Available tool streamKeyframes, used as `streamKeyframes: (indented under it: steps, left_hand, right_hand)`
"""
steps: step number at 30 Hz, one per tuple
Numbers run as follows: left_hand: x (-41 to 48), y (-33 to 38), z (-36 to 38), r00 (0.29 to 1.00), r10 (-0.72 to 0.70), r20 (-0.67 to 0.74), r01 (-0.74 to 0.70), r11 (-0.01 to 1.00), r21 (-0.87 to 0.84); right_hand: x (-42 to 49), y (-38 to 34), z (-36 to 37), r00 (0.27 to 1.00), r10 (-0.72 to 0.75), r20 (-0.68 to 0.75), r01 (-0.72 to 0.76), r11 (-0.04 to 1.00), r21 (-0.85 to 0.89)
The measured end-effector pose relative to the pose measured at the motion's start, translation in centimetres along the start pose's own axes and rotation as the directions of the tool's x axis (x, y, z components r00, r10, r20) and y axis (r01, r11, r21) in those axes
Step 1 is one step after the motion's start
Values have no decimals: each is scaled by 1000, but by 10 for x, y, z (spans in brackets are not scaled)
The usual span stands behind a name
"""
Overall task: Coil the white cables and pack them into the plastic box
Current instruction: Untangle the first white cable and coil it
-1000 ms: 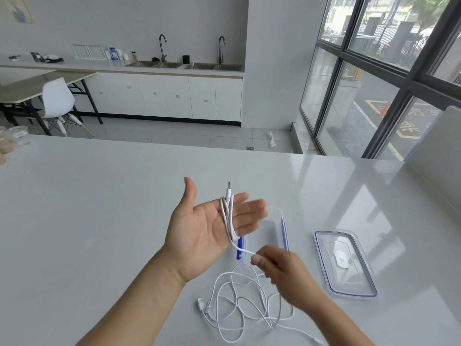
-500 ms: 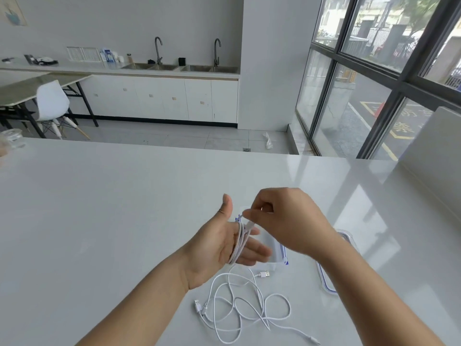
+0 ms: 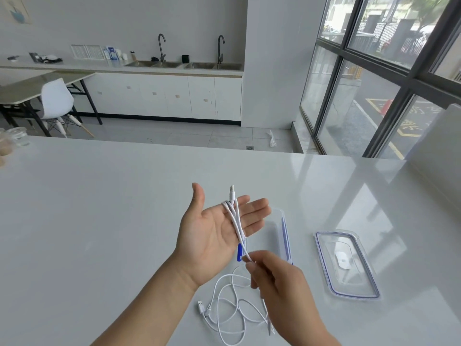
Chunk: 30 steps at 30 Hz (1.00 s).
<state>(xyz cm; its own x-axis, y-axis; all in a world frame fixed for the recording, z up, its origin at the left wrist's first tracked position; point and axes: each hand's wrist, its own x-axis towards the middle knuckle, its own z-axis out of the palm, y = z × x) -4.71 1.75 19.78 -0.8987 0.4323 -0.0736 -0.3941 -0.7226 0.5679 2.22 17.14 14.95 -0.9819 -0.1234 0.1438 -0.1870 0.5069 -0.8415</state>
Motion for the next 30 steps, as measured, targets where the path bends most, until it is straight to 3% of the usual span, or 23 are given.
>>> streamKeyframes:
  steps: [4,8,11,15,18,21,25,30]
  left_hand:
    - [-1,0,-2,989,-54,134,57,998,-14]
    - [-4,2,-4,936,-185,300,179,983,46]
    - [-6,3,-6,870,-326,371,257,940,224]
    - [-10,7,-1,771,-541,336,310,780,544]
    - [-14,9,1,751,-614,243,273,623,733]
    - [-16,7,1,818,-553,158,204,536,819]
    - [-15,2,0,889,-455,44,241,549,800]
    - [-15,2,0,884,-467,32,276,576,769]
  right_hand:
    - [7,18,-2,992,39,121,-43,999,26]
    - [32,39,-18,987,-34,159,68,974,-215]
    - [53,26,-46,969,-93,230,162,938,-306]
    - [80,-4,-72,897,0,443,196,897,-397]
    - [94,-20,-78,914,43,403,63,967,-246]
    - [95,-34,-83,953,57,298,-62,998,6]
    - [84,-42,-83,950,30,311,-92,978,188]
    - [78,-38,-84,909,-113,402,25,976,218]
